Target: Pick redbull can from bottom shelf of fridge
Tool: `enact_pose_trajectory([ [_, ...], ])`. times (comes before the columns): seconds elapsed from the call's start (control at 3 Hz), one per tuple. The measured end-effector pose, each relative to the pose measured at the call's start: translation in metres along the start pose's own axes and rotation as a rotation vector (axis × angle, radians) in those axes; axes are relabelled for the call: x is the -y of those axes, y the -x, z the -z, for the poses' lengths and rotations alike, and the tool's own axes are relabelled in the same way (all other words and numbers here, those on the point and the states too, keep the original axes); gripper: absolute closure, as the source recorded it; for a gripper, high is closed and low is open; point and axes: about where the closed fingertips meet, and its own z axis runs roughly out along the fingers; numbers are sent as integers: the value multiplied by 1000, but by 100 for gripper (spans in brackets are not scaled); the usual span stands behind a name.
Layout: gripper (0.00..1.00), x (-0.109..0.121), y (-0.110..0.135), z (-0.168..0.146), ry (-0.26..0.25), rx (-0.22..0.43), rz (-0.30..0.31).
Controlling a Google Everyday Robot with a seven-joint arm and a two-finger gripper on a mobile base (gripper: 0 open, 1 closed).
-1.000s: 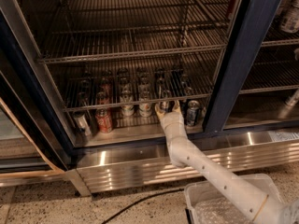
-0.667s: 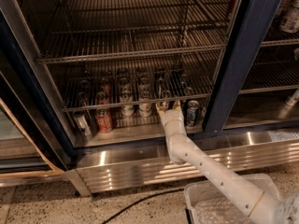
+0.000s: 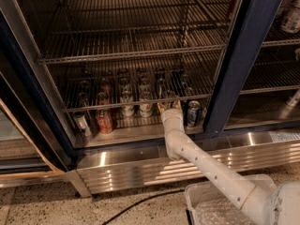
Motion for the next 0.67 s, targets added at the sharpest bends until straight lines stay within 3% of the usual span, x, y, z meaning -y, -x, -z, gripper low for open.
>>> enact_pose_trajectory([
  [0.67, 41, 0, 0, -10, 2, -8, -3],
])
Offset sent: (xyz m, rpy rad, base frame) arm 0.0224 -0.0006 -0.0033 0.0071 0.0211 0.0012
